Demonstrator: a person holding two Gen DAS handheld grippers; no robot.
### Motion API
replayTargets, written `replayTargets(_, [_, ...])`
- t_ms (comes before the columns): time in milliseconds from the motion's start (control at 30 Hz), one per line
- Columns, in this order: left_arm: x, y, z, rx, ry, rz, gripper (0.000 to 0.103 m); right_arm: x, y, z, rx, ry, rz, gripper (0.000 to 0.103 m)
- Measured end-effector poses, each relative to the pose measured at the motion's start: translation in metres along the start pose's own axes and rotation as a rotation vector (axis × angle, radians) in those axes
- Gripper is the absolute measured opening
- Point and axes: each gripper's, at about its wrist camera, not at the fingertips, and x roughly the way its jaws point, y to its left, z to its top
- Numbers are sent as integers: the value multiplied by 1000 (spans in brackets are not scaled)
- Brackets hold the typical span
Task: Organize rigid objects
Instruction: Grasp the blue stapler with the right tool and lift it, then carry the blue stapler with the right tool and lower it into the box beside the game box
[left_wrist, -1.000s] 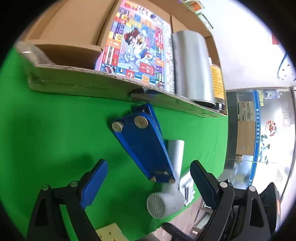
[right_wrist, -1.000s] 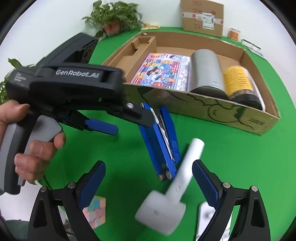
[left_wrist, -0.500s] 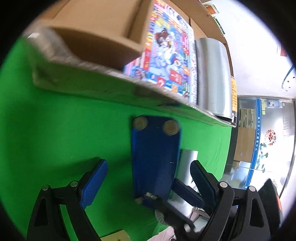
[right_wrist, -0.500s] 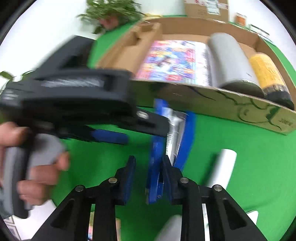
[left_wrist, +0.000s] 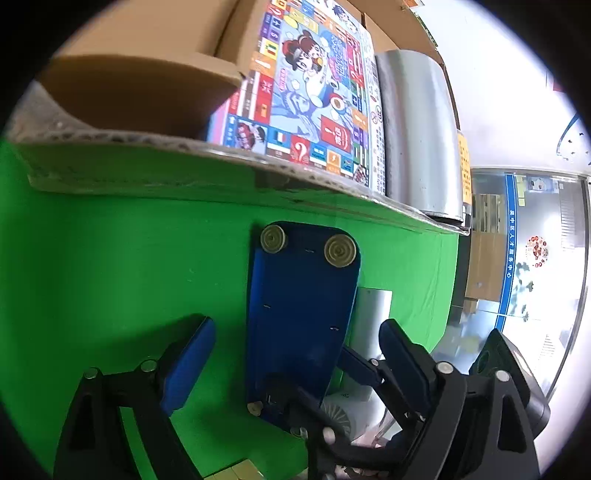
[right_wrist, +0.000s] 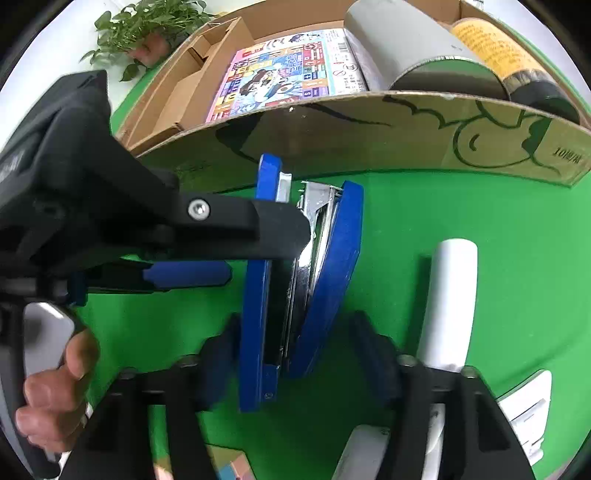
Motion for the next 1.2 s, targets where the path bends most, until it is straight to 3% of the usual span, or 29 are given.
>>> replayTargets(67, [1,-1,0,4,0,8,84,0,3,0,-4,5,25,41])
replayTargets(267, [8,-13,-1,53,33,62,76,-1,4,-3,42,24,84,36])
replayTargets(333, [10,-18,1,65,41,97,69,1,-2,2,66,24,93,36])
replayTargets(400, [11,-21,0,83,48,144,54,0,-8,5,92,25,124,36])
replayTargets(700, [0,-42,-9,100,52,194,53,-23,-6,16,79,26,160,36])
replayTargets(833, [-25,-72,-11,129,12,192,52,-59,9,25,63,-19,155,36])
replayTargets(967, [-61,-107,-16,190,-59,167,52,-118,16,37,43,-103,128,36])
replayTargets(1000, [-73,-121,-18,212,-89,158,52,-139,11,24,42,-125,124,36])
replayTargets(1100, [-97,-148,-22,240,-142,131,52,-180,18,27,39,-179,103,36])
replayTargets(1200, [-129,-152,-29,254,-186,106,52,-214,33,40,18,-205,84,36])
